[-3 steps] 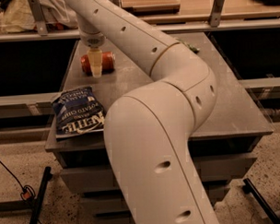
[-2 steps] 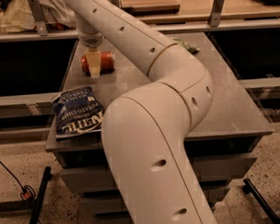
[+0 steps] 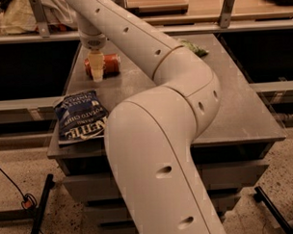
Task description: Place coke can upright
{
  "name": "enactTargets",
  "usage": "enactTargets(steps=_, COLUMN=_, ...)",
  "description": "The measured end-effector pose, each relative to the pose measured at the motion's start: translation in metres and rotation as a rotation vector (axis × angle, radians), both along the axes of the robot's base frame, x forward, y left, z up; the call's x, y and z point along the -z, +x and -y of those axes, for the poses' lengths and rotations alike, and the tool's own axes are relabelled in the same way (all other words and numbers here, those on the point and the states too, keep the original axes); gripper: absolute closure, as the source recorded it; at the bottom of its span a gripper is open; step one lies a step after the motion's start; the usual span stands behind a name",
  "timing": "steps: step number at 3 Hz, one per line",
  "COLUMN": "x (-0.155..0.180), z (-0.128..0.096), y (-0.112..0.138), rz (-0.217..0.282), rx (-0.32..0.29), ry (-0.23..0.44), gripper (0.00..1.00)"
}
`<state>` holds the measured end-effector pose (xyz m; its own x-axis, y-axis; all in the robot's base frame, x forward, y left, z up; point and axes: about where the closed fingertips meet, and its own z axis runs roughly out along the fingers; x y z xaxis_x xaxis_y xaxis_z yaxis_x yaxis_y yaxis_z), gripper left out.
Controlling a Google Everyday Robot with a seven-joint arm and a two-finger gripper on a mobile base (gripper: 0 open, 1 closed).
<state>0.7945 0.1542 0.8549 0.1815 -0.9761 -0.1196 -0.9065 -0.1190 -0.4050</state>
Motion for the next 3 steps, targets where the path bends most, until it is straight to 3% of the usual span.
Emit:
enactTargets(steps=1, x=-0.001, z=-0.002, y=-0.005, rz=0.0, rx=-0.008, ry=-0.005, gripper=0.18)
enactTargets(steps=3, x=0.007, z=0.005, y=-0.017, rz=-0.019, rx=-0.006, ry=-0.042, gripper=0.64)
